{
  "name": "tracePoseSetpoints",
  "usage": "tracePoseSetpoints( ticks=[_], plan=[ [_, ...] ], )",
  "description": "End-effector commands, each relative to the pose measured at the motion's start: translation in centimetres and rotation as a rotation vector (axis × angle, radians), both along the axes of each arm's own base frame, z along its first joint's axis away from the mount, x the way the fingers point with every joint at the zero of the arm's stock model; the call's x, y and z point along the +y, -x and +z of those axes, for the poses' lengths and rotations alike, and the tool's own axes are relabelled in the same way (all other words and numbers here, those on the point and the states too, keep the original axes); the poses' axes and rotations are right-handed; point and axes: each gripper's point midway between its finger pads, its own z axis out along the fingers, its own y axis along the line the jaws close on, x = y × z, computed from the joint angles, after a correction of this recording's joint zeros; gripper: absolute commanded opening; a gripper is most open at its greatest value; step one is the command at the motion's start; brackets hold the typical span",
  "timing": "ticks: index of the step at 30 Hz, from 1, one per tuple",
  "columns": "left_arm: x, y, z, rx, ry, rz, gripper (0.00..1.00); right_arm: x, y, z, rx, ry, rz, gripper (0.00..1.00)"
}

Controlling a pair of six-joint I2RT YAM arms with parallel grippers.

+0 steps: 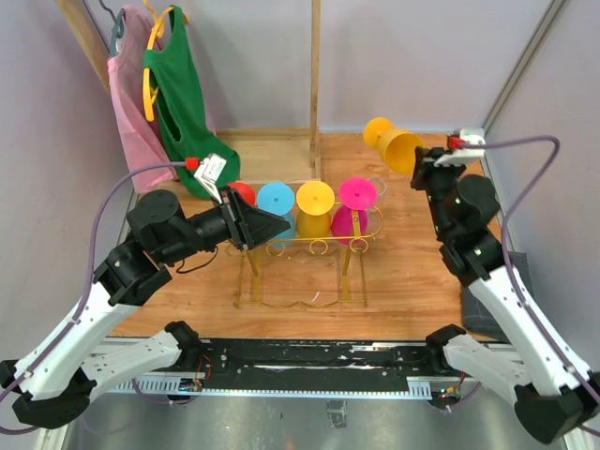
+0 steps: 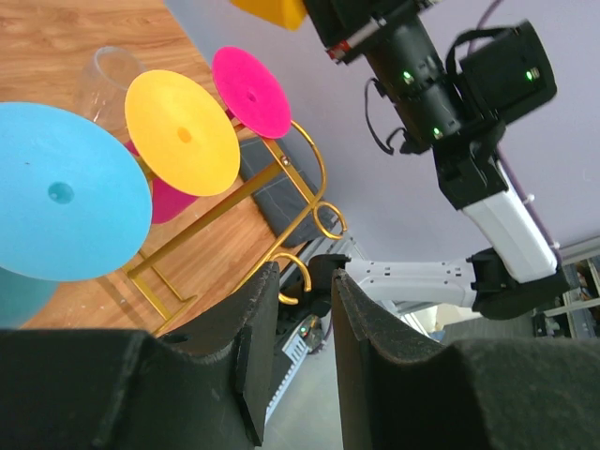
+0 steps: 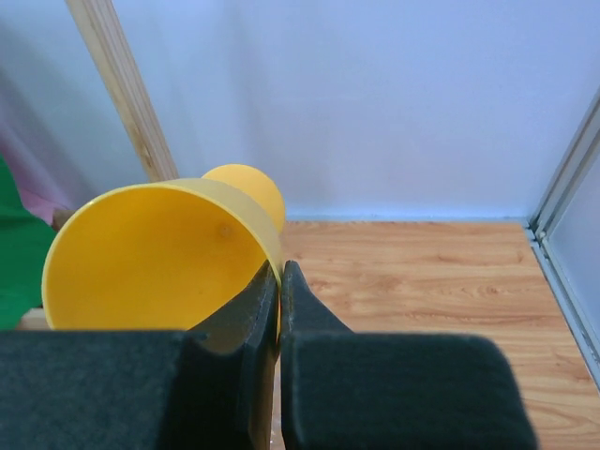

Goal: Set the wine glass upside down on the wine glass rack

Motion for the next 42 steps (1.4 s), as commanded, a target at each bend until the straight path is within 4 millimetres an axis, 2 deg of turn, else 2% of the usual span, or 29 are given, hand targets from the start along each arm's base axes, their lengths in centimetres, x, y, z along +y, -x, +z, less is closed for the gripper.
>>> tracePoseSetpoints(
  ticks=[1,8,12,22,23,28,34,38,42],
  plan=[
    [0.3,0.5,0.8,-0.044,0.035,-0.003,0.34,-1.5,4.0,4.7,-0.206,-0.128,0.008,0.01],
    [1.0,0.8,0.6,-0.091,0.03,0.008,0.34,-0.9,10.4,7.7,-0.352,-0.285,0.203,0.01],
    [1.2,1.0,0.6,-0.114,0.038,0.004,0.34,0.1,13.2,9.2,-0.388,-0.33,0.33,0.01],
    [1.0,1.8,1.6,-0.177,0.112,-0.034,0.32,4.6,18.9,11.6,-0.421,-0.49,0.736,0.01],
    [0.6,2.5,2.5,-0.188,0.157,-0.074,0.31,6.1,20.0,12.6,-0.43,-0.519,0.857,0.01],
    [0.7,3.5,4.4,-0.24,0.21,-0.112,0.3,8.4,21.8,14.8,-0.454,-0.551,1.077,0.01],
    [2.1,5.2,7.2,-0.358,0.246,-0.128,0.3,10.8,22.3,16.4,-0.444,-0.59,1.302,0.01],
    [2.9,5.3,8.1,-0.387,0.231,-0.1,0.29,11.0,21.6,16.3,-0.459,-0.64,1.32,0.01],
    [3.0,5.0,7.9,-0.398,0.198,-0.082,0.26,11.0,21.0,16.1,-0.459,-0.622,1.301,0.01]
  ],
)
